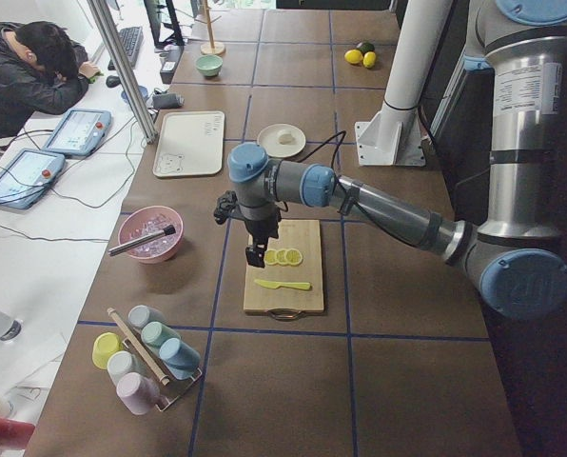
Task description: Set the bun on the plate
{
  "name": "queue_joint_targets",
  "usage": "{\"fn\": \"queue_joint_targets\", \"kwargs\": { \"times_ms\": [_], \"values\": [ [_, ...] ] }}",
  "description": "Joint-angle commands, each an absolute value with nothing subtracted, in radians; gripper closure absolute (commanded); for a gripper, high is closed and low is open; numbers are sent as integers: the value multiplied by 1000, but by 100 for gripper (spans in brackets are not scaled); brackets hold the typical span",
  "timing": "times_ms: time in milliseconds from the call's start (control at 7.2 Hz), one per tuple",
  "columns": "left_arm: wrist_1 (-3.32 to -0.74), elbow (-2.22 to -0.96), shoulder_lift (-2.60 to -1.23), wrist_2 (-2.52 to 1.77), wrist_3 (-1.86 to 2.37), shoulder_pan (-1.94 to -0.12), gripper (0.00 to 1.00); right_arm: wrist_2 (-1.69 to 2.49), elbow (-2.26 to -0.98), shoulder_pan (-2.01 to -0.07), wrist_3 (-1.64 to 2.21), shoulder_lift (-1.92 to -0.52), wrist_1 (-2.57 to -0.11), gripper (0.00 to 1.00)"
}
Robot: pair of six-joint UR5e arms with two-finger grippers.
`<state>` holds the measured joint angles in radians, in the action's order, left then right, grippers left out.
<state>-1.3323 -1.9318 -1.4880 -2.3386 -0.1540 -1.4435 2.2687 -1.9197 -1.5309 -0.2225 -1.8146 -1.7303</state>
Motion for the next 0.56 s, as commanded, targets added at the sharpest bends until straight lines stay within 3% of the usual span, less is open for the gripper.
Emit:
{"fn": "queue_joint_targets", "kwargs": {
  "times_ms": [0, 417],
  "values": [
    [-1386, -1797, -1459, -2348, -255, -1612, 0, 2269, -1924, -1532, -222, -1821, -1730, 0],
    [-1456, -1764, -1407, -2390, -244, -1624, 0, 2269, -1924, -1532, -222, -1824, -1730, 0]
  ]
}}
